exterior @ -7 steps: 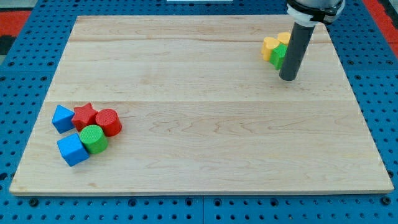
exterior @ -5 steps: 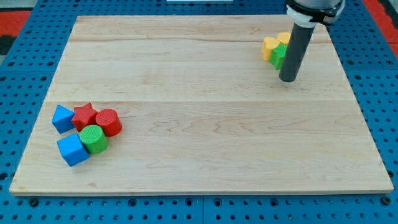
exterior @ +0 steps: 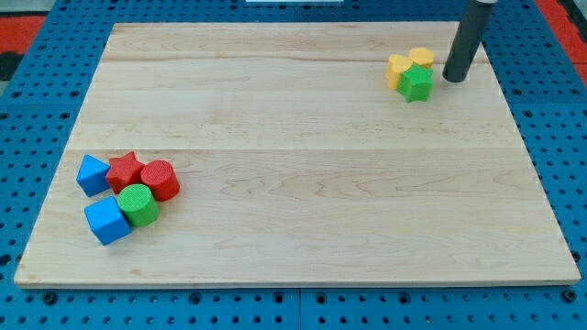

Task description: Separate yellow hexagon from green star and yellow heart

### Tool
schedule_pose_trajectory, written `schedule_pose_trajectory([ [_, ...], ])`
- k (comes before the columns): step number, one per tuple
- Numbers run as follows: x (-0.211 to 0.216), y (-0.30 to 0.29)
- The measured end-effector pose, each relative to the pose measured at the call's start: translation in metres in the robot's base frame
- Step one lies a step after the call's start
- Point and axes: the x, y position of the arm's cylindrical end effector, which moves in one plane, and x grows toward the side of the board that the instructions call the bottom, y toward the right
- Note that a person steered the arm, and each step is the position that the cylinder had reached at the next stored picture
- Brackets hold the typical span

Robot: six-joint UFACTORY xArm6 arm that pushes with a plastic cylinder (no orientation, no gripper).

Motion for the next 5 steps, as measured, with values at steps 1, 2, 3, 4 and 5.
schedule_pose_trajectory([
  [1, -0.016, -0.027],
  [2, -0.015, -0.070],
  [3, -0.024, -0.097],
  [4, -0.036, -0.107],
  [5, -0.049, -0.107],
])
